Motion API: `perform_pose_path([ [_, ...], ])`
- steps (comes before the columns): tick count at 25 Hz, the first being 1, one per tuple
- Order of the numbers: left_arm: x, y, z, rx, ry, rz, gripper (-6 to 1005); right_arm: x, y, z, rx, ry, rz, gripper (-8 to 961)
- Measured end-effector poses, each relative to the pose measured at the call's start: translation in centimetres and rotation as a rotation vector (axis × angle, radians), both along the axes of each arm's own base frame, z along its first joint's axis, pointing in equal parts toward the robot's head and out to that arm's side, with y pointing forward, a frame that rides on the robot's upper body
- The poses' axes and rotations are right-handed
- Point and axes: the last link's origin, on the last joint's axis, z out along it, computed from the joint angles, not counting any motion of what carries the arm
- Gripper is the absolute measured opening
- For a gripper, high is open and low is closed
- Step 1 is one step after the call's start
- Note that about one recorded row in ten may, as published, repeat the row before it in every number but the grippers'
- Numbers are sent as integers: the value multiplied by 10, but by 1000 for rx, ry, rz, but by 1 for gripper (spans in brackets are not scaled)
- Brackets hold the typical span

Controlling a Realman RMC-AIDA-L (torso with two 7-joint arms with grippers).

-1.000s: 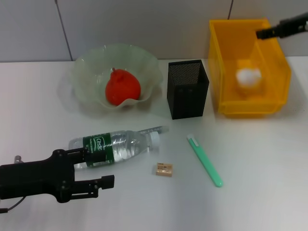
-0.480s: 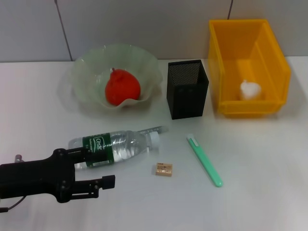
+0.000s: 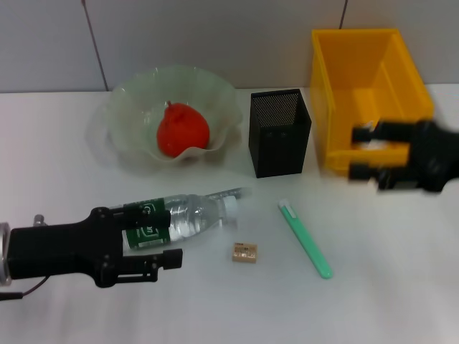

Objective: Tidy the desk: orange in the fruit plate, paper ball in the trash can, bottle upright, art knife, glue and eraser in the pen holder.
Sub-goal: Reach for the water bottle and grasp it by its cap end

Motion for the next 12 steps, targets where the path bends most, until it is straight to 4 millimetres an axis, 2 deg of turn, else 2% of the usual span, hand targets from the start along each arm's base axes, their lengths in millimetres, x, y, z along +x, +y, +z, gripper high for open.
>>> perform_pose_path([
  [4, 5, 8, 1, -1, 13, -6, 766, 9, -7, -32, -29, -160, -3, 786],
  [7, 8, 13, 3, 0, 21, -4, 766, 16, -11, -48, -12, -273, 6, 785],
  [12, 10, 18, 4, 4, 31, -1, 766, 26, -12, -57, 30, -340, 13, 785],
])
